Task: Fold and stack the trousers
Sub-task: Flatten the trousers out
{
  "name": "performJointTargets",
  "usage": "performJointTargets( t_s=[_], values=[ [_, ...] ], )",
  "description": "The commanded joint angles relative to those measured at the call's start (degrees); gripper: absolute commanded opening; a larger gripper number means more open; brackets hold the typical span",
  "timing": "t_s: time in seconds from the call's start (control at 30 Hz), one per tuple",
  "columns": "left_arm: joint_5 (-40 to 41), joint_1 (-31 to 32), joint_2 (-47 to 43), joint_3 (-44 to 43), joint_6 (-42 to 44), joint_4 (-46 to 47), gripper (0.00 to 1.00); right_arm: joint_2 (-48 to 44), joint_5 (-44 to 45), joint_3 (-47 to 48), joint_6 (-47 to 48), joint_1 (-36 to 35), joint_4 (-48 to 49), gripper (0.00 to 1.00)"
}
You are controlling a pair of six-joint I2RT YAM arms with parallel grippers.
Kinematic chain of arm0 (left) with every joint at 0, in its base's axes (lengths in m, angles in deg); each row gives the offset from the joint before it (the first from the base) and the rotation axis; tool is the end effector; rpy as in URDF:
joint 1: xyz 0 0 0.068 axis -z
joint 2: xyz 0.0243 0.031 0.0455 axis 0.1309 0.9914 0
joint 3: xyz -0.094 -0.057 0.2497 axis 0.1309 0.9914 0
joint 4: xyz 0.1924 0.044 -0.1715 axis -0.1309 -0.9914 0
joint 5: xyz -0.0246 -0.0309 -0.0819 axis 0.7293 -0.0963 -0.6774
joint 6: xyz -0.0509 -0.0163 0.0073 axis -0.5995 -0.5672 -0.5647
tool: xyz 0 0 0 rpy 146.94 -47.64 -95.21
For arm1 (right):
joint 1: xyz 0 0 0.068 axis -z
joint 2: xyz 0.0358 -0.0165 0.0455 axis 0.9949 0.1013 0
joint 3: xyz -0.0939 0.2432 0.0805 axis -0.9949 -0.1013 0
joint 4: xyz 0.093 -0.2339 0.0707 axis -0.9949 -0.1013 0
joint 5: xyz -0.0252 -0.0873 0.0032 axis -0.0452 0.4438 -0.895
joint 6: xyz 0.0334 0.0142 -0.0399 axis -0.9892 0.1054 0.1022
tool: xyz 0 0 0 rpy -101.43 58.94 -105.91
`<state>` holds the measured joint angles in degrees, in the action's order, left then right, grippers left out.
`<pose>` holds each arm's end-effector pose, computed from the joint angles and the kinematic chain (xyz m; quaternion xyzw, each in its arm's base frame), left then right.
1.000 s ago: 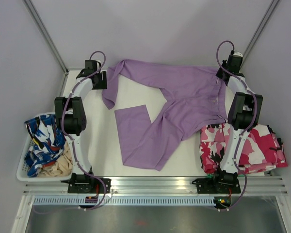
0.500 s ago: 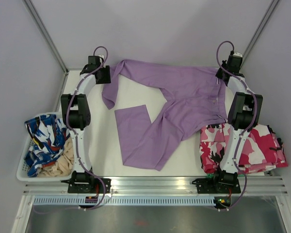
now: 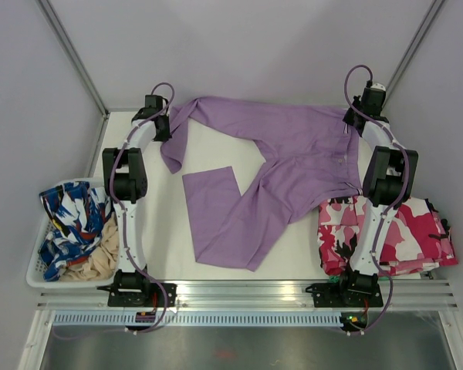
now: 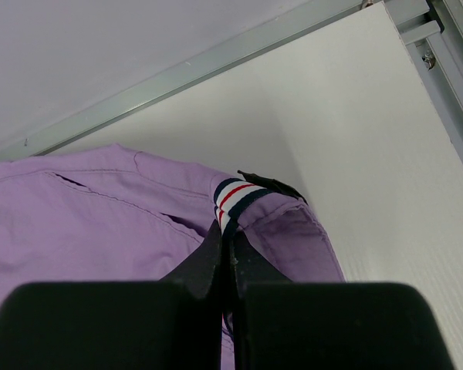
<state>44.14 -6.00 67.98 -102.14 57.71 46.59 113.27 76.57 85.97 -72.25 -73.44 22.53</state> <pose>0.5363 -0.0115 0.1624 -0.0291 0.9442 0.0208 0.3275 0.5253 -0.0995 0.2076 0.1994 0.8484 0.0231 0.4899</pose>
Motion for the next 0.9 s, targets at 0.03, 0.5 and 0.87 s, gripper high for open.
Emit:
performJointTargets(
  t_s=[0.03, 0.5, 0.87],
  values=[
    [5.7, -0.2, -2.0, -3.0, 0.3, 1.2, 0.02, -3.9, -0.3, 0.8, -0.2, 0.4, 0.6, 0.0],
    [15.8, -0.5, -22.0, -7.7, 35.6, -7.8, 0.02, -10.4, 2.5, -3.5, -1.1, 0.3, -0.7, 0.0],
    [-10.9, -4.5, -23.2, -16.7, 43.0, -15.0, 0.02, -11.4, 2.9, -3.8, -0.5, 0.4, -2.7, 0.0]
  ],
)
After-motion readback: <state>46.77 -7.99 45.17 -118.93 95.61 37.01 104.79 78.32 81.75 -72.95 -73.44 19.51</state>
